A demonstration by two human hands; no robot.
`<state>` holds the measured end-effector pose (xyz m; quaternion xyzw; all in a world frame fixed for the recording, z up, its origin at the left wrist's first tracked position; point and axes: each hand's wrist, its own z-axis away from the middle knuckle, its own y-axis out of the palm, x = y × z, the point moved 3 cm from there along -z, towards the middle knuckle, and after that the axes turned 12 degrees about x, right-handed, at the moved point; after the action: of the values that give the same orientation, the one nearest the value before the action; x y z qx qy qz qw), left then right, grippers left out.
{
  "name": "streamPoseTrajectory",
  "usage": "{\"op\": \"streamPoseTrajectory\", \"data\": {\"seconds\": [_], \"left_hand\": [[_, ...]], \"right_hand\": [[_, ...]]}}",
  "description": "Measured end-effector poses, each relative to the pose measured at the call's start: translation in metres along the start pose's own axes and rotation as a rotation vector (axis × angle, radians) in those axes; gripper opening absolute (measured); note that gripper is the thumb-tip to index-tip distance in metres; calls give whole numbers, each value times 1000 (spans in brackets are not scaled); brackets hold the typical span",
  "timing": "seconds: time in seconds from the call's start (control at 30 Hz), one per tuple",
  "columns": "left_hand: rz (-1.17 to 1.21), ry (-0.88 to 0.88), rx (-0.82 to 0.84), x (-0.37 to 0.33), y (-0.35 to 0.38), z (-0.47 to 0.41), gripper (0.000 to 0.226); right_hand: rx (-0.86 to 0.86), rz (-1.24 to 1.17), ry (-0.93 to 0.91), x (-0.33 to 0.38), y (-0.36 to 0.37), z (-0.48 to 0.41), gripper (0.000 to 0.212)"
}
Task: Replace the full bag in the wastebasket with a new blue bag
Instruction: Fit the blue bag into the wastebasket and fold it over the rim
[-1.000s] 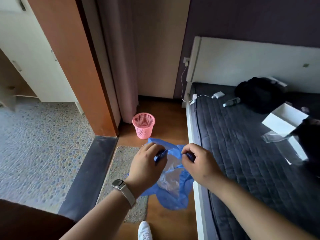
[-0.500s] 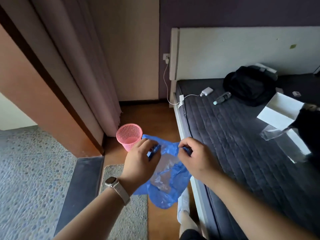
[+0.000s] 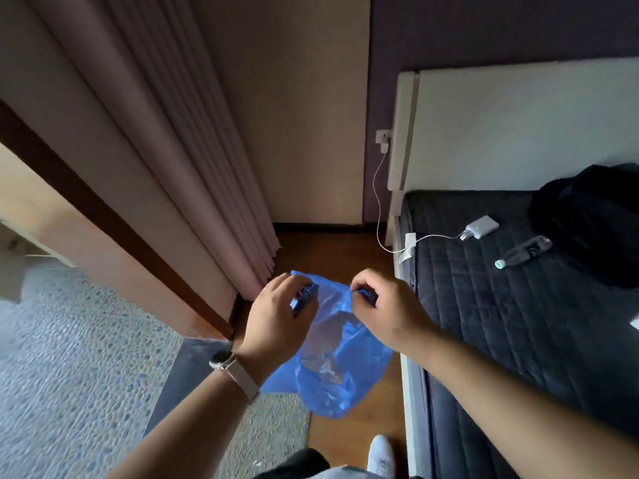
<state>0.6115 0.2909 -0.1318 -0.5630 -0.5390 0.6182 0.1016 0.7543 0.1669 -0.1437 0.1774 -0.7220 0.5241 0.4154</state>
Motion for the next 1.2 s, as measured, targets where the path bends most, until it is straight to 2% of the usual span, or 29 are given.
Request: {"op": "streamPoseTrajectory", "data": {"seconds": [0.1,0.23,0.4,0.73,0.83,1.0,1.2], "left_hand": [[22,-47,-35,8,6,-30,18],[28,-76,-81,32,17,-75,21],[64,-119,-79,80,33,-132,18],[167,-215,-91,191,53,-241,13],[169,-293,-118,217,50,-256,17],[153,-420,-136,253,57,-262,9],[68,-672,-221,295,86,-273,8]], "right_hand": [[44,17,-33,-13,-12,-43,10],[84,39,-48,-39,-13,-103,3],[154,45,-84,-58,-7,-181,11],[400,132,-112,-102,34,-341,5],[484,146,-172,-108,52,-376,6],[598,165,-305,-119,85,-427,7],[804,119,-470,-163,136,-490,7]]}}
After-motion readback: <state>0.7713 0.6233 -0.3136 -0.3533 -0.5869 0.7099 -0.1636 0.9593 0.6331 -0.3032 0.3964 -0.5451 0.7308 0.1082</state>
